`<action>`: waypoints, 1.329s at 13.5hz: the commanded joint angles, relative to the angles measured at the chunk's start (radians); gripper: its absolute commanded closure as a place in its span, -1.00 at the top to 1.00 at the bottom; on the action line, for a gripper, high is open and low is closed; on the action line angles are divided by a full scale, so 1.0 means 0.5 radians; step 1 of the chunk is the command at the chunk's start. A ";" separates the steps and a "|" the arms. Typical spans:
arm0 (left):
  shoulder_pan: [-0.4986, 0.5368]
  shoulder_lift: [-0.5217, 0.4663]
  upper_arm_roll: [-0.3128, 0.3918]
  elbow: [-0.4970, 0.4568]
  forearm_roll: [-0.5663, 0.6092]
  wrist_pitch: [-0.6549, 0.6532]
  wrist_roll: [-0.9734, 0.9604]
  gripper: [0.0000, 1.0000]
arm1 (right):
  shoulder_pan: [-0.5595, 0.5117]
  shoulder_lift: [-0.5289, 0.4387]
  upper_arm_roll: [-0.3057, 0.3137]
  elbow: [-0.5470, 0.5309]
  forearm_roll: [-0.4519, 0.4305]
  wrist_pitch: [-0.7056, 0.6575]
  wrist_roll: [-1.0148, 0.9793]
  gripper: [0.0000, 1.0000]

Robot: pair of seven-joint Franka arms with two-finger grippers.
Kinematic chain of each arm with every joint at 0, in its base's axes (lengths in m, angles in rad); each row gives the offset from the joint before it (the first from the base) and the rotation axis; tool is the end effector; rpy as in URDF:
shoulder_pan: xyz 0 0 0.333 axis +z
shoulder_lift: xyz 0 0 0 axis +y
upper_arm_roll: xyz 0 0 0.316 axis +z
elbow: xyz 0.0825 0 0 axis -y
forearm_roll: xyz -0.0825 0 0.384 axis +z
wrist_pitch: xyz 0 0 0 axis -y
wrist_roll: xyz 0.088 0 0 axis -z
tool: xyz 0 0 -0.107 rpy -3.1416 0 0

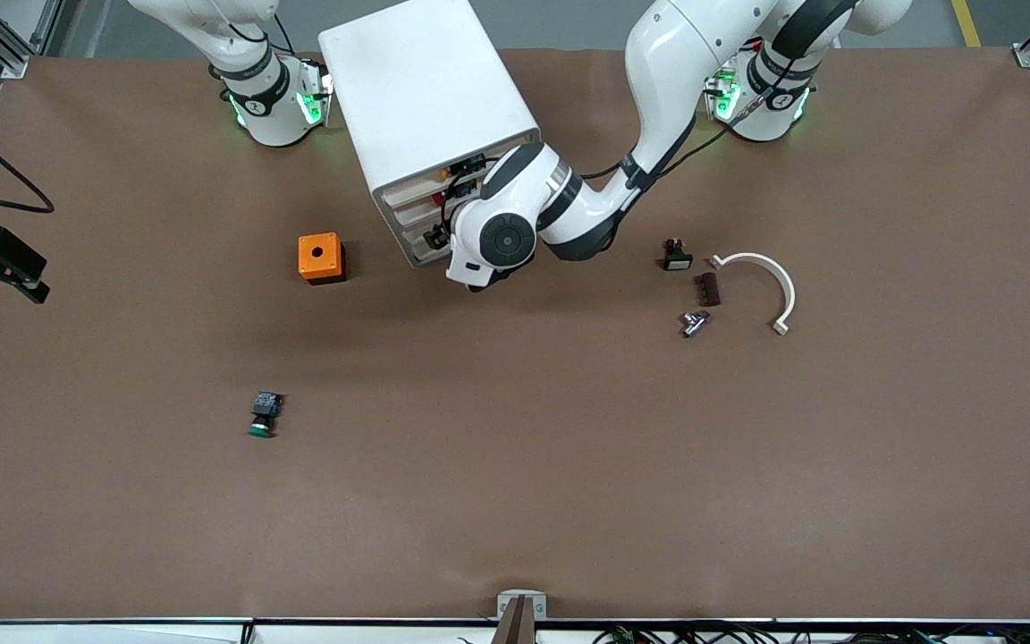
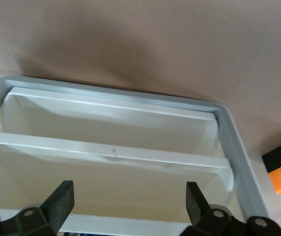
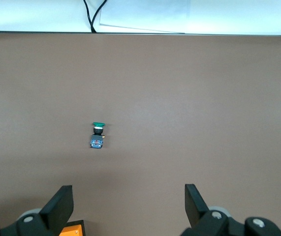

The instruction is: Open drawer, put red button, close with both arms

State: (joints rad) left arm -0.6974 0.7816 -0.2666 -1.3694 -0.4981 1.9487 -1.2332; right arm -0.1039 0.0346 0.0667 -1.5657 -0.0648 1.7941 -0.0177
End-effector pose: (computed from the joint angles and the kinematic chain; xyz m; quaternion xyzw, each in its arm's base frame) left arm 0.4170 -0.5866 0.2622 0.9088 0.2624 -0.3179 0.0641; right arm 0.5860 -0.0280 0.6293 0.9948 -0.0057 0.0959 0.0336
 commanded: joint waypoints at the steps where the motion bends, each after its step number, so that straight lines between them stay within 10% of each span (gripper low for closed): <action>1: 0.149 -0.060 -0.019 -0.010 0.134 -0.044 0.052 0.99 | -0.025 0.023 0.029 0.042 -0.039 -0.090 -0.008 0.99; 9: 0.627 -0.375 -0.010 -0.068 0.606 -0.280 1.422 0.99 | -0.022 -0.011 0.032 -0.059 -0.039 -0.063 -0.004 0.99; 18: 1.290 -0.854 -0.031 -0.271 0.686 -0.577 1.451 0.99 | -0.028 -0.008 0.029 -0.010 -0.042 -0.072 -0.001 0.99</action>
State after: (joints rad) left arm -0.0974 0.4174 -0.2675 -1.4554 -0.1666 1.6881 -0.5120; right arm -0.1040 0.0363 0.0693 -1.5799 -0.0652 1.7632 -0.0177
